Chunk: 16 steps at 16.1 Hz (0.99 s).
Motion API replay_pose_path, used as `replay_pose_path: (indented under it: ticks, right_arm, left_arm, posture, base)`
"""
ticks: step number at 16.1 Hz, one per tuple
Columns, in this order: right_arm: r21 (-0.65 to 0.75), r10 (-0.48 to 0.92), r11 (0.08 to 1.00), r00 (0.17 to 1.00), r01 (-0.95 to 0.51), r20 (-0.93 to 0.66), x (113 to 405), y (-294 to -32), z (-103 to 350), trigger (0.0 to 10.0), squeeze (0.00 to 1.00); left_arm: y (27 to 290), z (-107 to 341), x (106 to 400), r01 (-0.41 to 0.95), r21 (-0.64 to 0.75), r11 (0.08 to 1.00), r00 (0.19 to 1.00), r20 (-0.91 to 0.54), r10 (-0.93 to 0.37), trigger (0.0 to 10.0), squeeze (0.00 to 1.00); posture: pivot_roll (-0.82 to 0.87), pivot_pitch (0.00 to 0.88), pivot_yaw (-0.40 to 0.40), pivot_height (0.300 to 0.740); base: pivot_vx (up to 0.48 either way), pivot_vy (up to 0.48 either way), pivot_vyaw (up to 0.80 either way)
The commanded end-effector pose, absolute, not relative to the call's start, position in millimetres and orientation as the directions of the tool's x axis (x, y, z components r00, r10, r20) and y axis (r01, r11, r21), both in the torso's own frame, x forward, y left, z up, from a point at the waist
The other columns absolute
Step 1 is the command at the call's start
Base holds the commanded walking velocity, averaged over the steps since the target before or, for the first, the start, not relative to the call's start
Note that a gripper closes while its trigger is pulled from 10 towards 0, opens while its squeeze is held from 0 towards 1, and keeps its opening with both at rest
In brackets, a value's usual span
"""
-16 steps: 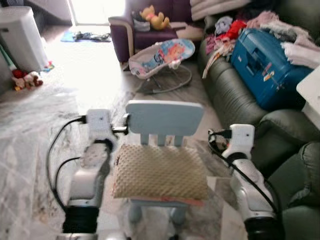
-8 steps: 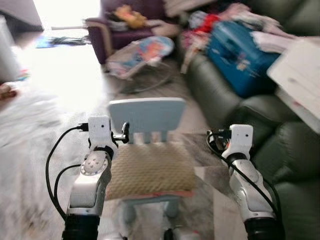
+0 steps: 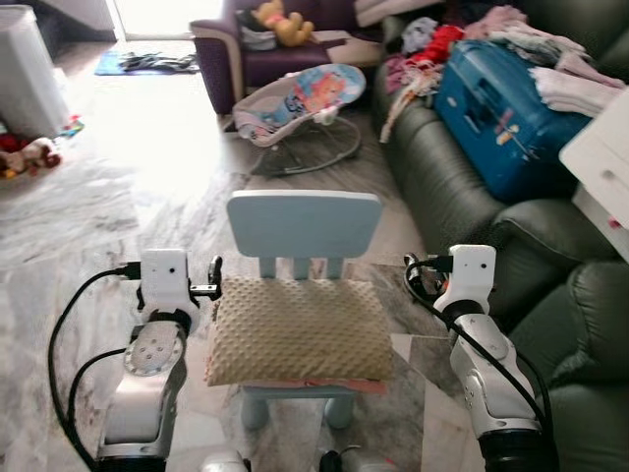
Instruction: Move the pillow to the sofa
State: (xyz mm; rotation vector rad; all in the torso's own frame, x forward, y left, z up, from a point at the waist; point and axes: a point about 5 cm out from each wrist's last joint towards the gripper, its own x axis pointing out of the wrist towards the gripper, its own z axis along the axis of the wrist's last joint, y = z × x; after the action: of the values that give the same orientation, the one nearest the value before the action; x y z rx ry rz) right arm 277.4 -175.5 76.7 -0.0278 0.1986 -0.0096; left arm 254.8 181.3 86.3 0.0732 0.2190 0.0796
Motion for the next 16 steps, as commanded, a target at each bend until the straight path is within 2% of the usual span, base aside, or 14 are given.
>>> replay_pose_path:
  ticks: [1,9,14,16]
  right_arm:
    - [-0.039,-0.006,0.999,0.984,-0.001,-0.18,277.7,-174.7,80.0,10.0,0.0]
    - [-0.02,-0.004,1.0,0.984,0.001,-0.177,275.9,-176.0,80.2,10.0,0.0]
    - [0.001,-0.002,1.0,0.984,0.002,-0.176,277.2,-175.7,79.8,10.0,0.0]
    - [0.015,-0.012,1.0,0.985,0.015,-0.171,278.4,-176.4,79.2,10.0,0.0]
  left_arm:
    - [185.0,87.4,252.0,-0.073,0.112,0.991,0.974,-0.204,0.094,10.0,0.0]
    - [188.0,86.8,254.7,-0.019,0.149,0.989,0.975,-0.218,0.051,10.0,0.0]
    - [198.4,93.4,261.1,-0.063,0.273,0.96,0.977,-0.18,0.115,10.0,0.0]
    - [200.2,94.4,262.6,-0.065,0.276,0.959,0.977,-0.178,0.118,10.0,0.0]
  posture:
    - [0.04,0.0,-0.042,0.74]
    - [0.03,0.011,-0.039,0.645]
    - [0.04,0.009,-0.037,0.645]
    - [0.06,0.0,-0.013,0.645]
  base:
    - [0.0,0.0,0.0]
    - [0.0,0.0,0.0]
    - [0.0,0.0,0.0]
    - [0.0,0.0,0.0]
